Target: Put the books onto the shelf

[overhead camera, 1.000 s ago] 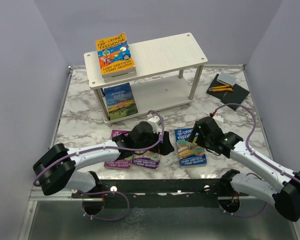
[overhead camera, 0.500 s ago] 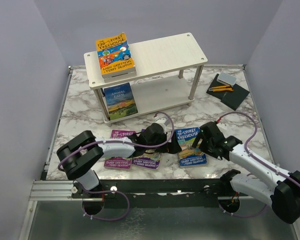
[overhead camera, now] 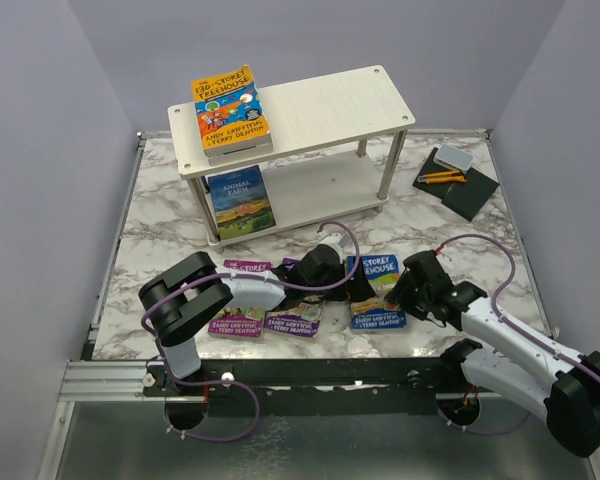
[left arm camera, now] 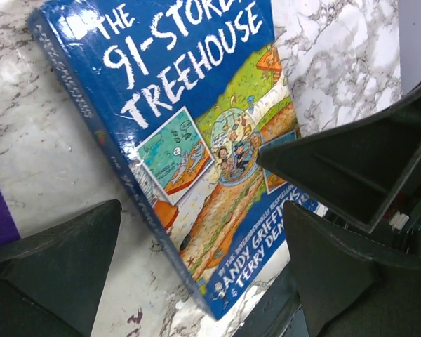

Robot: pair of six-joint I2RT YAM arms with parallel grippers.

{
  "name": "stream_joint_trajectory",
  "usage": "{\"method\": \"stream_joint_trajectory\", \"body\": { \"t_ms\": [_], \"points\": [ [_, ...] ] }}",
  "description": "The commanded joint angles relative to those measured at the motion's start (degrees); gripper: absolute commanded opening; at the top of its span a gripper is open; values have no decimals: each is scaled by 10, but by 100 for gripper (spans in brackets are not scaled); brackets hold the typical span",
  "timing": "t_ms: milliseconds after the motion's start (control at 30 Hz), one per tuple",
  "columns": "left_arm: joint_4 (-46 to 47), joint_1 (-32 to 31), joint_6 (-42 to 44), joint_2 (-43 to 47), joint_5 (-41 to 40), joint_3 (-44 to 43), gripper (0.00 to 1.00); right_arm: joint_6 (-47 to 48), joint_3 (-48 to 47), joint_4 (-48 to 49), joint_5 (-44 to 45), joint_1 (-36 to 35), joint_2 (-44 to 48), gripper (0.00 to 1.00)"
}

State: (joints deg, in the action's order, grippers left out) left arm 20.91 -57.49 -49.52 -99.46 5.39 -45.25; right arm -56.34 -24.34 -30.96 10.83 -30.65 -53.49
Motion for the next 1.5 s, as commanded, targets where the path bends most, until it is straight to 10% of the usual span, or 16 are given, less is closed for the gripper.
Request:
{"method": "stream_joint_trajectory", "body": {
  "t_ms": [0, 233, 567, 800, 1100, 1467],
  "points": [
    [-38, 2, 9, -46, -37, -4, 99, -30, 30, 5, -27, 1, 12, 48],
    [-73, 3, 55, -85, -36, -47, 98, -58, 63, 46, -55, 1, 14, 32],
    [-153, 3, 118, -79, -94, -95, 96, -29, 32, 29, 28, 1, -3, 76],
    [-180, 10, 141, -65, -113, -96, 96, -17, 33, 84, 50, 1, -36, 79],
    [-198, 21, 147, -43, -124, -79, 92, -10, 54, 124, 49, 2, -56, 58],
    [-198, 27, 146, -45, -112, -71, 84, -29, 63, 137, 14, 1, -76, 1]
  ]
}}
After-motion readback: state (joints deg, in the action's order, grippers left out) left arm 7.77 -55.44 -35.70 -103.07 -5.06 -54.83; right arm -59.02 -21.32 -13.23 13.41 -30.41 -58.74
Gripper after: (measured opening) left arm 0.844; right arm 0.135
